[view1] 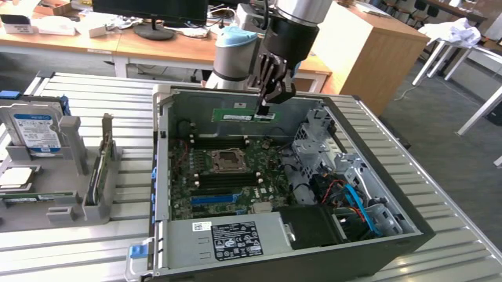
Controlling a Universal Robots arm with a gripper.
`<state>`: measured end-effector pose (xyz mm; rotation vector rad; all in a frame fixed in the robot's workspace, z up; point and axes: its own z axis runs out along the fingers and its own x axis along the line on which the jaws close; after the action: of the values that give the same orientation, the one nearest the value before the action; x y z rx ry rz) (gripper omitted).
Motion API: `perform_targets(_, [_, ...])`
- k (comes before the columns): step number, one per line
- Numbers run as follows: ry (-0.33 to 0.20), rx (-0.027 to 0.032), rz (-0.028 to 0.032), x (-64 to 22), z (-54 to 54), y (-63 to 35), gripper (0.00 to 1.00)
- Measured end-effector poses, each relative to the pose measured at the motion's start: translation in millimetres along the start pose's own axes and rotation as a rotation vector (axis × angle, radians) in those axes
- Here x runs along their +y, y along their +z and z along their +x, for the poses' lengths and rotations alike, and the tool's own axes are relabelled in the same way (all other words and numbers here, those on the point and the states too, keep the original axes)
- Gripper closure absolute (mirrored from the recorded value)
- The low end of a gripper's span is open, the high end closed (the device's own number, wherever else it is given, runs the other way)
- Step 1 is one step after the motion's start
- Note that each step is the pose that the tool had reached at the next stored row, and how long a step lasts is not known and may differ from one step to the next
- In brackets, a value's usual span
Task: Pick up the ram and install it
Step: 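Pick up the ram and move it above insertion slot, then insert the ram into the slot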
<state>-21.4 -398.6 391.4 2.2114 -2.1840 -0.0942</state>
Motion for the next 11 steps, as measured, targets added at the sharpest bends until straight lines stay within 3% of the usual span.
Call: perform_targets(11, [0.0, 0.0, 0.0, 0.1, 2.8, 0.0, 0.88])
